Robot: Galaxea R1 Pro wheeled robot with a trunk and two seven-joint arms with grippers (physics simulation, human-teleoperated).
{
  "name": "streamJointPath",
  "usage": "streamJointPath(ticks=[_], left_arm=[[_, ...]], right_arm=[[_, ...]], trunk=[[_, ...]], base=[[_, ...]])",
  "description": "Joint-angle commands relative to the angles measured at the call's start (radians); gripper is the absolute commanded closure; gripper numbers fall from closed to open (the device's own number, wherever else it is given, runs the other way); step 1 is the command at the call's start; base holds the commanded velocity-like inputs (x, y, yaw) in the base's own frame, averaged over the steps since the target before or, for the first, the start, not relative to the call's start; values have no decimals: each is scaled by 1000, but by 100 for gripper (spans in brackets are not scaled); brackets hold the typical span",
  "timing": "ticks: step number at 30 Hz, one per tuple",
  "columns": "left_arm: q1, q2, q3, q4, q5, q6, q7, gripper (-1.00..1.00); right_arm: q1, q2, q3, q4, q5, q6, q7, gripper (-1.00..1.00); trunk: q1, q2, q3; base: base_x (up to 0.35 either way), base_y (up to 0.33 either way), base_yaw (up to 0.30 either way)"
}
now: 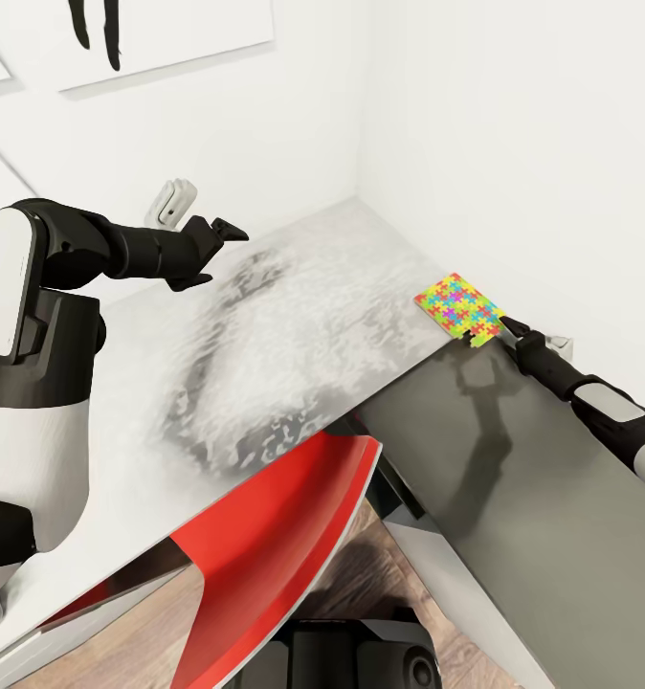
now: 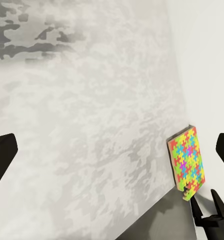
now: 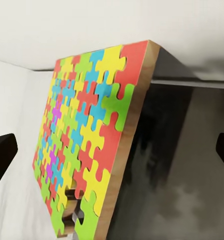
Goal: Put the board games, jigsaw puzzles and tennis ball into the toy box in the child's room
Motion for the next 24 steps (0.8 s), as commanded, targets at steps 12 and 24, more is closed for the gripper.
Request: streamJointPath(ticks=[12, 24], left_arm=[[-1, 0, -1, 0, 7, 4, 9, -100], [-1, 0, -1, 0, 7, 4, 9, -100]], right_arm=[[4, 0, 6, 2, -11, 5, 3, -100], [7, -3, 5, 5, -11, 7, 1, -100]], trunk=[[1, -2, -2], [1, -2, -2]], base=[[0, 0, 0], [0, 0, 0]])
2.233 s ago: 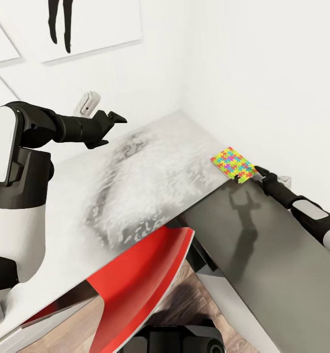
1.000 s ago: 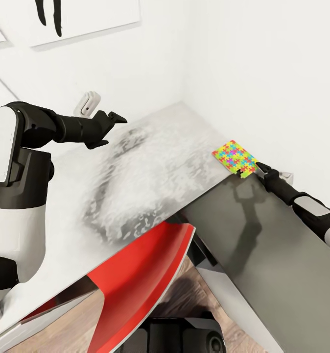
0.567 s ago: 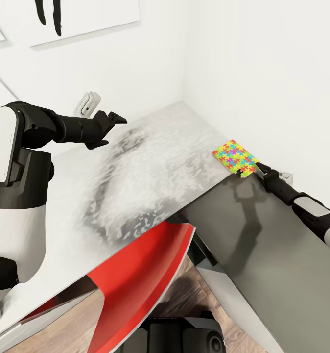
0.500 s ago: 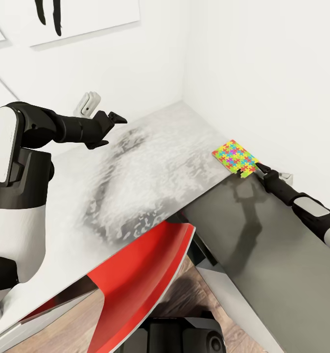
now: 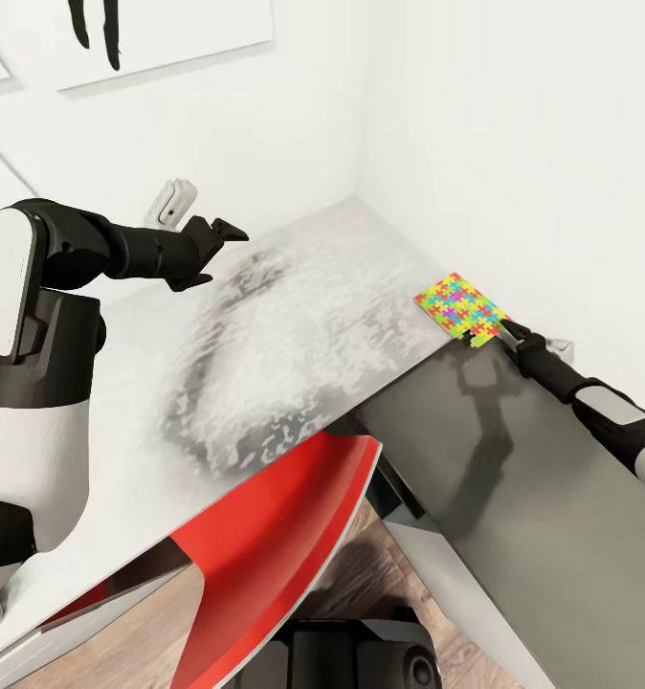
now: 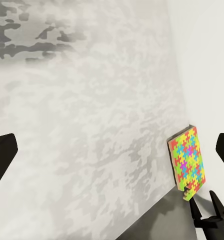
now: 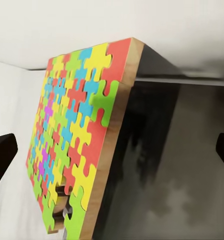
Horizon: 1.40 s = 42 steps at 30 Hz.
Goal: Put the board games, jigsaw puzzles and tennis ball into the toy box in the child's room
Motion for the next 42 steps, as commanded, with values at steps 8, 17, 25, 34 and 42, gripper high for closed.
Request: streamJointPath(ticks=[8, 17, 25, 34, 42], left_arm=[[-1, 0, -1, 0, 7, 4, 9, -100], [-1, 0, -1, 0, 7, 4, 9, -100], [-1, 0, -1, 0, 7, 4, 9, -100], [-1, 0, -1, 0, 7, 4, 8, -100], [-1, 0, -1, 0, 7, 4, 7, -100]], right_arm=[[-1, -1, 6, 9, -11, 11, 1, -100], [-1, 2, 5, 14, -11, 12, 0, -100], [-2, 2, 5, 14, -11, 12, 0, -100], [-1, -1, 4, 14, -11, 6, 2, -100], [-1, -3, 1, 14, -11, 4, 3, -100]], trunk=[[1, -2, -1], [1, -2, -1], [1, -2, -1], [1, -2, -1], [1, -2, -1]], base=[[0, 0, 0], [0, 0, 1], [0, 0, 93], [0, 0, 189], [0, 0, 74]])
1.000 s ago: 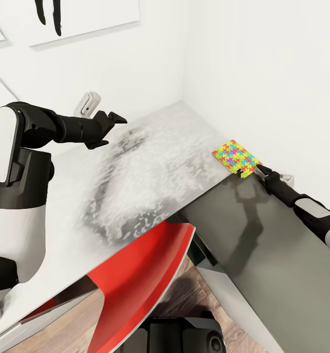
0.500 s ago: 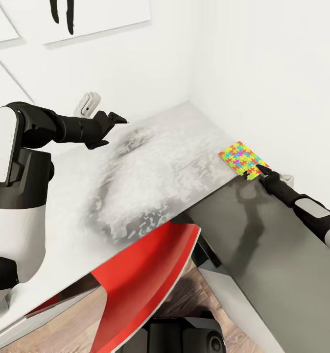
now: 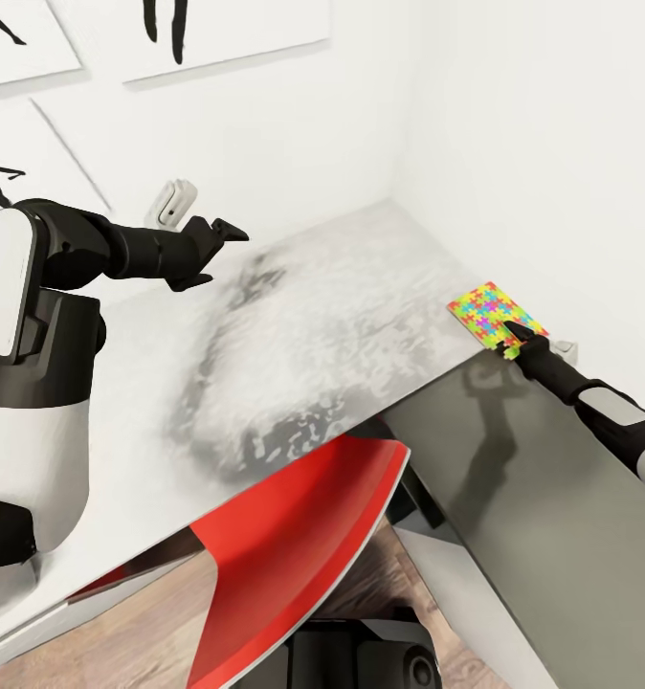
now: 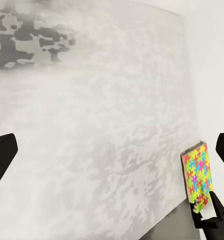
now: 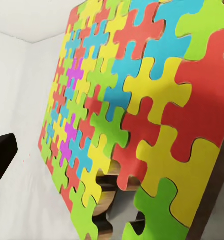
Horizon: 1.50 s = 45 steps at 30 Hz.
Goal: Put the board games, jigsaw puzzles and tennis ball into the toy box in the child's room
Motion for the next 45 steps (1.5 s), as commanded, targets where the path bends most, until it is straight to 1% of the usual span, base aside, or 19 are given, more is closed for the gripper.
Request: streamJointPath(ticks=[1, 13, 30, 31, 36, 45], left_arm=[[-1, 0, -1, 0, 7, 4, 9, -100], [-1, 0, -1, 0, 7, 4, 9, -100], [2, 0, -1, 0, 6, 4, 8, -100], [3, 0, -1, 0, 6, 4, 8, -100], [4, 0, -1, 0, 5, 4, 8, -100], [6, 0, -1, -1, 5, 4, 9, -100]], right_arm=[[-1, -1, 6, 0, -11, 5, 3, -100], [0, -4, 4, 1, -11, 3, 4, -100], [2, -16, 0, 2, -11, 2, 3, -100], [2, -17, 0, 3, -11, 2, 3, 100], [2, -23, 0, 4, -11, 2, 2, 100], [2, -25, 0, 6, -11, 2, 2, 100]], trunk=[[1, -2, -1], [1, -2, -1], [1, -2, -1], [1, -2, -1], [1, -2, -1], [1, -2, -1]], base=[[0, 0, 40], [0, 0, 16], [0, 0, 2], [0, 0, 0], [0, 0, 0], [0, 0, 0]])
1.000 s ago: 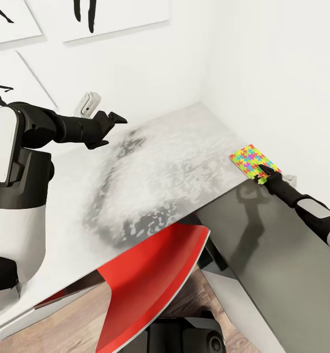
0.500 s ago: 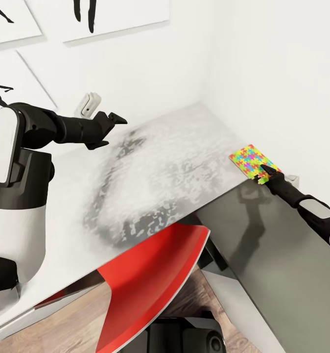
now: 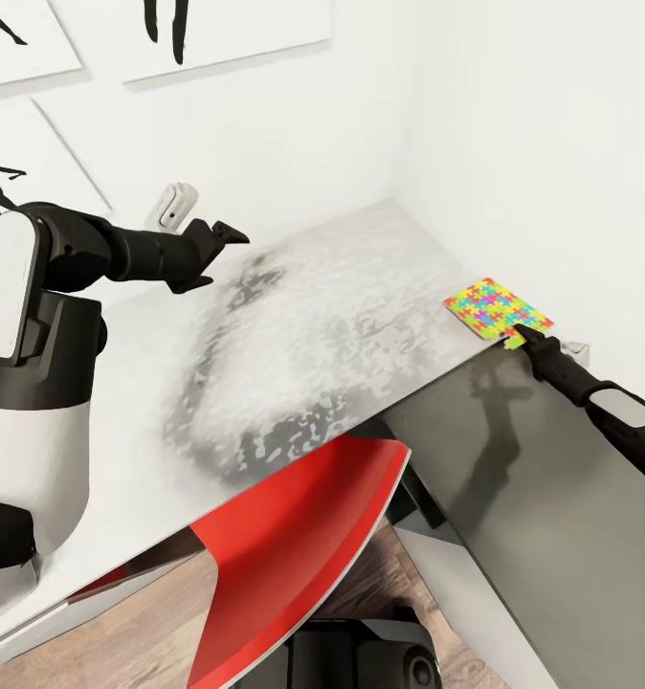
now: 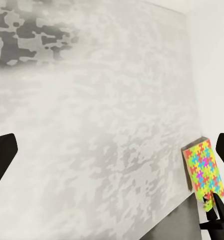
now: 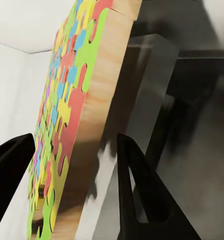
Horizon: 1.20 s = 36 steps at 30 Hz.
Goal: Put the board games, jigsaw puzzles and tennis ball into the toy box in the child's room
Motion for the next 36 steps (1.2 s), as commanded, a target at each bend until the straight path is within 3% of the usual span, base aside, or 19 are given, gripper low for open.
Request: streamJointPath(ticks=[1, 21, 29, 36], left_arm=[[-1, 0, -1, 0, 7, 4, 9, -100], [7, 1, 0, -1, 7, 4, 8, -100], [28, 4, 0, -1, 6, 4, 3, -100], [39, 2, -1, -2, 6, 4, 2, -100]], right_arm=[[-1, -1, 8, 1, -11, 5, 3, 100], [0, -15, 8, -5, -13, 11, 8, 100], [1, -39, 8, -27, -17, 20, 11, 100], [9, -87, 11, -115, -20, 24, 19, 100]], trunk=[[1, -2, -1], [1, -2, -1], [1, -2, -1], [1, -2, -1]], base=[[0, 0, 0], [0, 0, 0], [0, 0, 0], [0, 0, 0]])
